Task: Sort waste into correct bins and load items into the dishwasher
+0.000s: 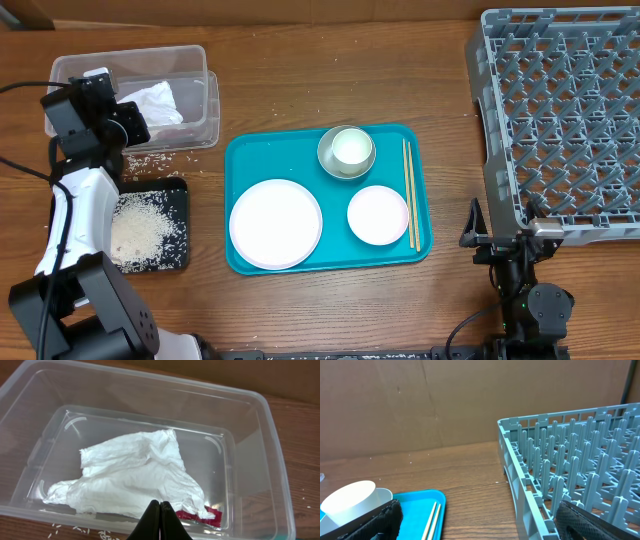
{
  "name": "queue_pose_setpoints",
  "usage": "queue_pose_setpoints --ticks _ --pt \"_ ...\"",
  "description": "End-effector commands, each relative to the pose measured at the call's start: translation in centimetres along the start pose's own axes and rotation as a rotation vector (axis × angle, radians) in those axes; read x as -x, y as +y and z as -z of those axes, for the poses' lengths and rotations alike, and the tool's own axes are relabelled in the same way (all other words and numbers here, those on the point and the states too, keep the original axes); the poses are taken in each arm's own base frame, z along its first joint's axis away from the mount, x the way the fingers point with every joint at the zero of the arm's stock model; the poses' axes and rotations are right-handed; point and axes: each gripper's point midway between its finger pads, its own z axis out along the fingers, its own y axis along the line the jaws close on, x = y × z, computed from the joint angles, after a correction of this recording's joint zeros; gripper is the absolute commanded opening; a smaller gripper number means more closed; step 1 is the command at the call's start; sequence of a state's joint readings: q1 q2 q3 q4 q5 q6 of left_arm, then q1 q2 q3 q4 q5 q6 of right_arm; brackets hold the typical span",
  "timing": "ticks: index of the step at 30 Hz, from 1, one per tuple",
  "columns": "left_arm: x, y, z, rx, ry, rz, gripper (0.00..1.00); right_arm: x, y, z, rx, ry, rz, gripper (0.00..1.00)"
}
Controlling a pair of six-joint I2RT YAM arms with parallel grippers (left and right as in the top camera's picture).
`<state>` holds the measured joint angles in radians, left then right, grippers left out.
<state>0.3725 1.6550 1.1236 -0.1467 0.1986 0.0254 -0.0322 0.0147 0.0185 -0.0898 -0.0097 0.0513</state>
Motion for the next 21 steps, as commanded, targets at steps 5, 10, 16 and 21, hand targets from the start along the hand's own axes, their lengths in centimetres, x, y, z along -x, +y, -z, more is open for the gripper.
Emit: queue_pose_setpoints --ticks 5,10,16,21 --pt "-1.4 0.2 -1.8 -0.004 0.037 -0.007 0.04 -0.1 -0.2 0.0 -0.011 -0.008 0.003 1.00" --pt "-2.9 0.5 -3.1 -0.006 0.080 -0.020 0.04 -0.1 -0.2 0.0 -0.011 -0.008 0.003 1.00" --pt "-3.4 0.6 -3.2 -0.005 0.095 -0.016 0.04 -0.1 -0.2 0.0 -0.011 -0.008 0.003 1.00" --pt "-4.3 0.5 -3.1 -0.008 0.130 -0.050 0.04 -0.1 -0.2 0.0 -0.011 -0.008 0.003 1.00"
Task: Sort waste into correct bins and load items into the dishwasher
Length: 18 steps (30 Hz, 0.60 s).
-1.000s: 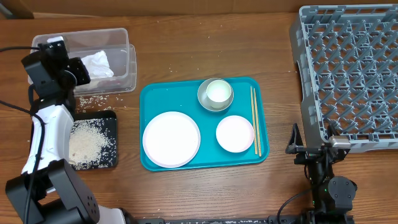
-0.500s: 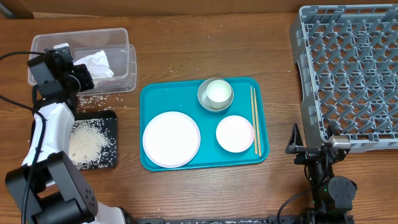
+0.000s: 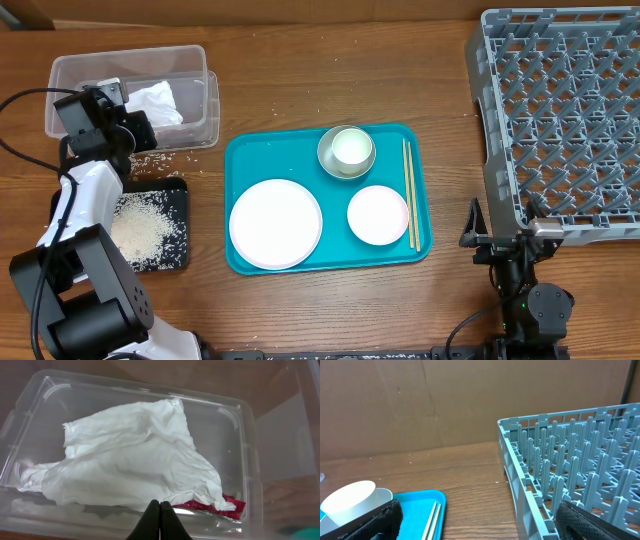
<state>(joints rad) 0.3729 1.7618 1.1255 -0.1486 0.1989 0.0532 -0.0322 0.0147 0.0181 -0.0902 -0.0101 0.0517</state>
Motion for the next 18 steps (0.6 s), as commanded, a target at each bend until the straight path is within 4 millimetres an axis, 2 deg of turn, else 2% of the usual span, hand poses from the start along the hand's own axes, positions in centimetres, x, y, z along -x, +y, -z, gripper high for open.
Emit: queue_pose_setpoints --ticks 1,11,18 --pt "-0.7 0.0 -0.1 -0.002 0.030 -0.053 0.04 0.0 -0.2 0.0 -0.011 -0.009 0.003 1.00" --pt "-0.4 0.7 0.2 0.044 0.024 -0.054 0.04 0.0 -0.2 0.0 -0.011 -0.009 0.003 1.00" --pt "1.9 0.7 1.7 0.058 -0.055 -0.068 0.04 0.0 -0.2 0.0 -0.011 -0.009 0.003 1.00"
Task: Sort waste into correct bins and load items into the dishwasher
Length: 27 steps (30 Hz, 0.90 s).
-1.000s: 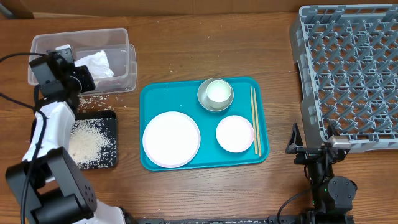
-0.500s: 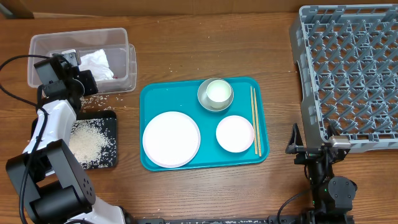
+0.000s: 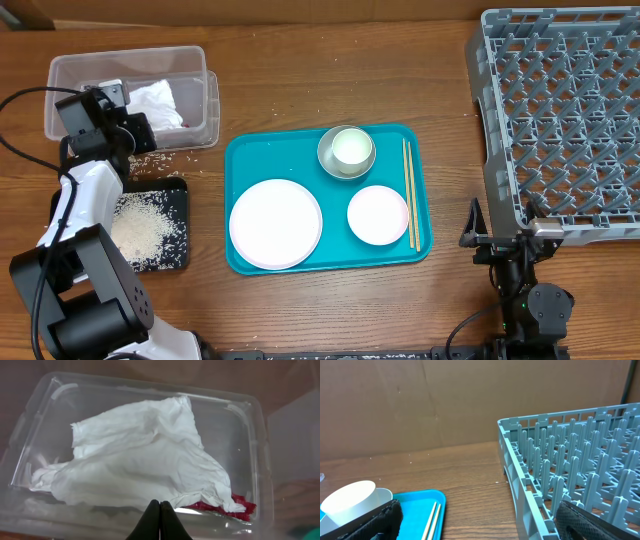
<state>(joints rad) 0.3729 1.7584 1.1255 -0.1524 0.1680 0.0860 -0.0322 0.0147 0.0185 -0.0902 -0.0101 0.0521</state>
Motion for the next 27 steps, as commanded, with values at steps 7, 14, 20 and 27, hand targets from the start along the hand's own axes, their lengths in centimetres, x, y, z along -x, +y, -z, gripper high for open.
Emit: queue_pose_setpoints --ticks 7,14,20,27 --pt "5.7 -0.1 5.5 0.040 -0.185 -0.052 0.05 -0.1 -0.2 0.0 -0.011 -0.009 0.004 1.00" --pt "8.6 -0.6 10.1 0.033 -0.301 0.038 0.33 -0.1 -0.2 0.0 -0.011 -0.009 0.004 1.00" --pt "10.0 -0.9 13.9 0.037 -0.372 0.080 1.00 -0.1 -0.2 0.0 -0.011 -0.009 0.004 1.00" --pt "8.7 1.8 16.0 0.177 -0.339 0.122 1.00 -0.1 -0.2 0.0 -0.011 -0.009 0.004 1.00"
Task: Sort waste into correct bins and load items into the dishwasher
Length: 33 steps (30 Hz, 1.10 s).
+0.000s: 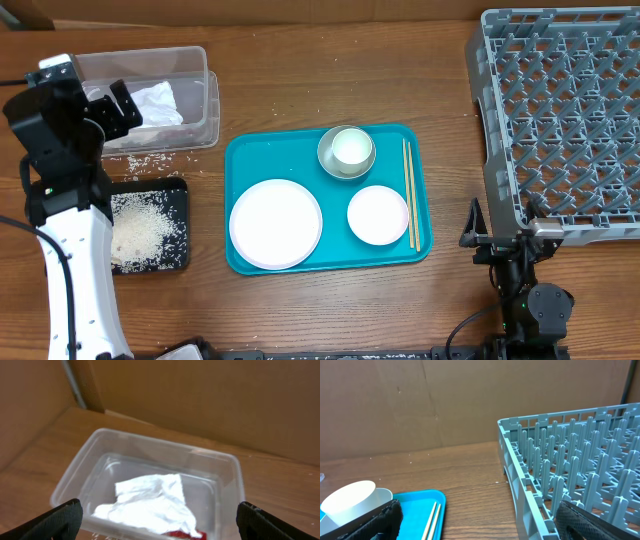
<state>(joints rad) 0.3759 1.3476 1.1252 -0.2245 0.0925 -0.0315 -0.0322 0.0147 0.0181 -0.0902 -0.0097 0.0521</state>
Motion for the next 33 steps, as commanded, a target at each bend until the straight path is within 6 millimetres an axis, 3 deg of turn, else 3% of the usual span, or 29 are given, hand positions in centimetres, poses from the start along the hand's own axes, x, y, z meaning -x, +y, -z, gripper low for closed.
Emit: queue_pose_setpoints --ticks 1,6,10,22,26,31,33 --pt "0.1 2.7 1.5 0.115 0.007 0.046 1.00 -0.1 -0.2 0.0 -0.011 -0.009 0.004 1.00" --pt "-3.0 6.6 2.5 0.229 0.106 0.283 1.00 -0.1 -0.2 0.0 -0.011 -0.009 0.004 1.00" --pt "-4.4 8.3 3.1 0.277 0.145 0.382 1.00 -0.1 -0.2 0.0 -0.011 -0.009 0.004 1.00" --pt "-5.8 8.2 3.4 0.284 0.202 0.389 1.00 0.0 -0.1 0.0 -0.005 -0.011 -0.012 1.00" --pt "-5.8 8.2 3.4 0.285 0.202 0.389 1.00 0.2 4.0 0.5 0.237 0.017 -0.227 1.00" --pt "-5.8 8.2 3.4 0.285 0.203 0.389 1.00 1.6 12.0 4.9 0.744 0.223 -0.651 1.00" --pt "-5.8 8.2 3.4 0.285 0.203 0.389 1.00 1.3 13.4 6.3 0.828 0.368 -0.816 1.00"
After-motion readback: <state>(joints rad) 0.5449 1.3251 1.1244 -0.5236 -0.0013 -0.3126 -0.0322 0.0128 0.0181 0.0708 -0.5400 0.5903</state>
